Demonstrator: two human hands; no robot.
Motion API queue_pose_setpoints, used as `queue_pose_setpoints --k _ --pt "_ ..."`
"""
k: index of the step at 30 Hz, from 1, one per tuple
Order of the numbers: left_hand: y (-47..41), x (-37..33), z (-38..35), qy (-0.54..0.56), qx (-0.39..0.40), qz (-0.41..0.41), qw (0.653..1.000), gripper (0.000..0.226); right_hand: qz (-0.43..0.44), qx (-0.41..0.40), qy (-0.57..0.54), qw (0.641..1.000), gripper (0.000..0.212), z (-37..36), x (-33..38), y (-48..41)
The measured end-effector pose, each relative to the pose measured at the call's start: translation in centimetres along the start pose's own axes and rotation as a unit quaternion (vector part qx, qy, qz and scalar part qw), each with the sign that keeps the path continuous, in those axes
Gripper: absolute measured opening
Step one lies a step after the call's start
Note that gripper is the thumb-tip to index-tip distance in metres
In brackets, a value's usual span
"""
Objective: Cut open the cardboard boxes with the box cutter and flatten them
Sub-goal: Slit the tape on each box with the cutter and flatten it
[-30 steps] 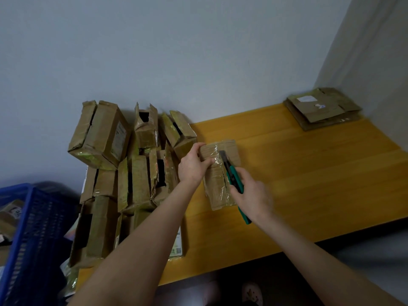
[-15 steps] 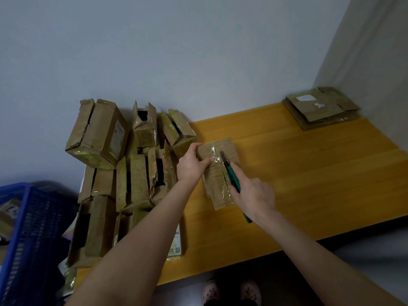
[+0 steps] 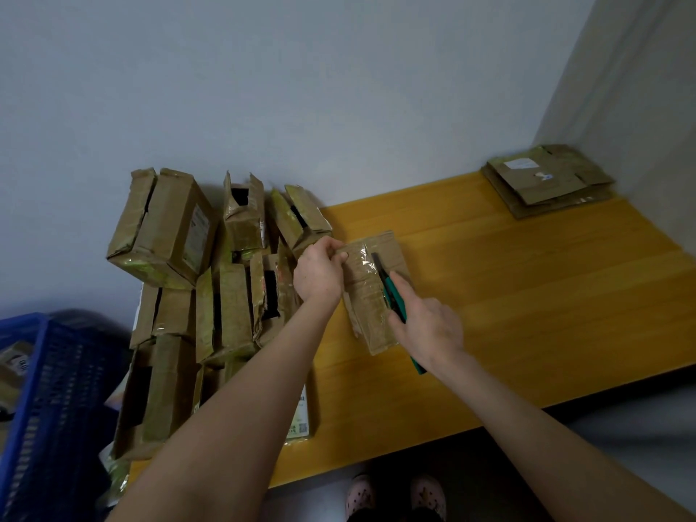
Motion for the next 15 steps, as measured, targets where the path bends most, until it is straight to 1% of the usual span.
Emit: queue_pose_setpoints --k 2,8,10,13,14,15 --pt "-0.3 -0.7 0.2 -0.001 -0.01 -0.008 1.0 0.011 -0.005 -0.006 -0.003 1.0 0.061 -0.1 0.0 -0.3" --pt "-0.9 -1.3 0.3 -0.007 -0.019 -0.01 1.0 0.01 -0.003 -0.01 -0.005 1.0 0.06 0.0 0.0 -0.3" --pt "-1.0 -1.3 0.2 0.006 -0.02 -0.015 1.0 0.009 -0.003 -0.014 -0.006 1.0 0.061 0.1 -0.1 -0.2" --pt "-1.2 -0.6 -0.6 0.092 0.019 0.001 0.996 0.005 -0.001 -0.019 -0.005 1.0 0.062 0.1 -0.1 -0.1" --pt "-1.0 -0.4 -1.0 0.13 0.04 0.007 0.991 0.012 0.001 -0.018 -0.002 1.0 0.062 0.0 -0.1 -0.1" --pt "-0.8 -0.2 -1.4 0.163 0.065 0.014 0.984 0.024 0.002 -0.013 0.004 1.0 0.062 -0.2 -0.1 -0.1"
Point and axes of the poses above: each hand's wrist, its own y-axis away from the middle knuckle, its own z-axis out of the back of the hand, x = y × z, the point moved 6 cm from there along -y, towards the middle knuckle, and after that the axes turned 14 degrees about y, right-handed, at the moved point
